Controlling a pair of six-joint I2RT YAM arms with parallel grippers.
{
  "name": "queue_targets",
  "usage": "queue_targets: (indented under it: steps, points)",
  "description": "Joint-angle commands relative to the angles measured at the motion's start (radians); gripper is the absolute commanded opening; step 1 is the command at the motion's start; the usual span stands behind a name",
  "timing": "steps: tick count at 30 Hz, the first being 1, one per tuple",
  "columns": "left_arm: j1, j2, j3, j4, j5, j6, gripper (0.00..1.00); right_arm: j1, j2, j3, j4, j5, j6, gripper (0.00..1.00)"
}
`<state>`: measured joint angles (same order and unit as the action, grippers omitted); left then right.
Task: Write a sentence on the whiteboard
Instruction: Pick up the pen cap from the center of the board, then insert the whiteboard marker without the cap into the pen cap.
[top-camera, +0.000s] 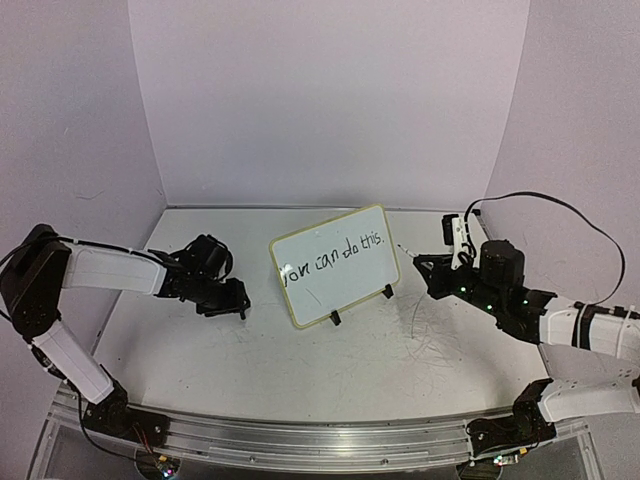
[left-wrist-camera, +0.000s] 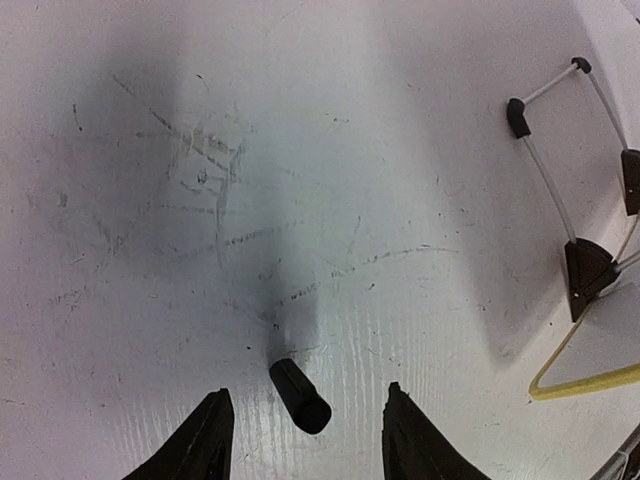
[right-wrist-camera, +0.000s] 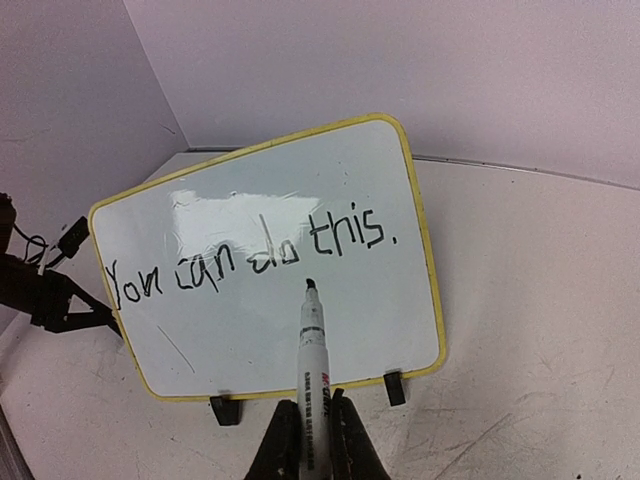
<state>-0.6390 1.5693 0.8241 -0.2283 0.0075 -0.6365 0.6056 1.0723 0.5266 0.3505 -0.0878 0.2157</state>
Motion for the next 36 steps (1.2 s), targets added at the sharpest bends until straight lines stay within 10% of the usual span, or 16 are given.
queue_targets:
  steps: [1,16,23,30,36]
  points:
    - [-0.025,0.059,0.068,-0.009,-0.069,0.020,0.48,-0.001,0.001,0.008,0.033,0.003,0.006,0.00]
    - [-0.050,0.082,0.127,-0.088,-0.141,0.045,0.01,-0.001,0.005,0.020,0.027,-0.001,0.007,0.00]
    - [-0.036,-0.206,0.282,-0.358,-0.300,0.128,0.00,-0.001,0.008,0.059,-0.038,-0.004,-0.056,0.00]
    - [-0.029,-0.392,0.431,-0.247,0.200,0.218,0.00,0.014,0.069,0.128,-0.026,-0.382,-0.135,0.00]
    - [-0.043,-0.346,0.326,0.160,0.638,0.074,0.00,0.164,0.137,0.221,0.011,-0.555,-0.154,0.00]
